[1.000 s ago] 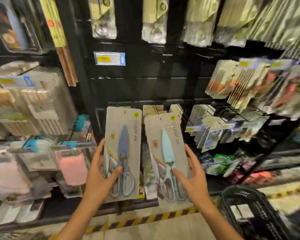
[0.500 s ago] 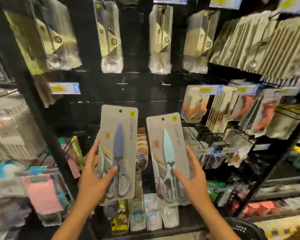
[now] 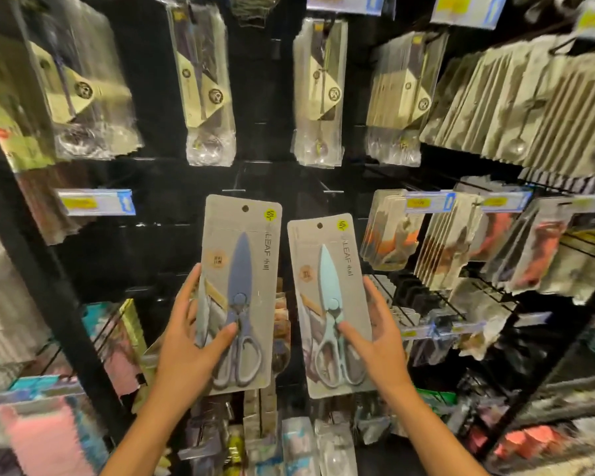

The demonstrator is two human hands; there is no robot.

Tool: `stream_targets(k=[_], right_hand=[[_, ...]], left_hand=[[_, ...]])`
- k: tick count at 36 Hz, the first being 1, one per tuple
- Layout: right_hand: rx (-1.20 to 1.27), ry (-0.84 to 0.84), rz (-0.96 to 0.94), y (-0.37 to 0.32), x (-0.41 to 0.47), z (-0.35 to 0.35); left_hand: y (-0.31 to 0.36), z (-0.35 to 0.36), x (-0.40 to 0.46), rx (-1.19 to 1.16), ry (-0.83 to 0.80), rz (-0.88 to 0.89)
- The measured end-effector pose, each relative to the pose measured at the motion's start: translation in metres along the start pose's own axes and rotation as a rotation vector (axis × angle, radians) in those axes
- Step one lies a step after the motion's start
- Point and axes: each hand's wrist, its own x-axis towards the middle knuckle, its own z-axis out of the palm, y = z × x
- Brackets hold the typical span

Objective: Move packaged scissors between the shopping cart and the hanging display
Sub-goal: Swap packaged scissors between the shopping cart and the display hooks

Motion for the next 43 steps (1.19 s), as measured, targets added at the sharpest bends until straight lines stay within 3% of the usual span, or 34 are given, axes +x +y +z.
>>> stream_targets(k=[17, 34, 43], right_hand=[[0.011, 0.077, -0.035, 0.01, 0.053, 0.007], [0.007, 0.007, 0.037, 0.037, 0.076, 0.009], [-0.228, -0.08, 0.004, 0.057, 0.112, 0.026]], left_hand=[[-0.011, 0.006, 0.049, 0.059, 0.012, 0.051], [-0.017, 0.017, 0.058, 0.018, 0.016, 0.104], [-0.015, 0.023, 0.073, 0.02, 0.055, 0.112]])
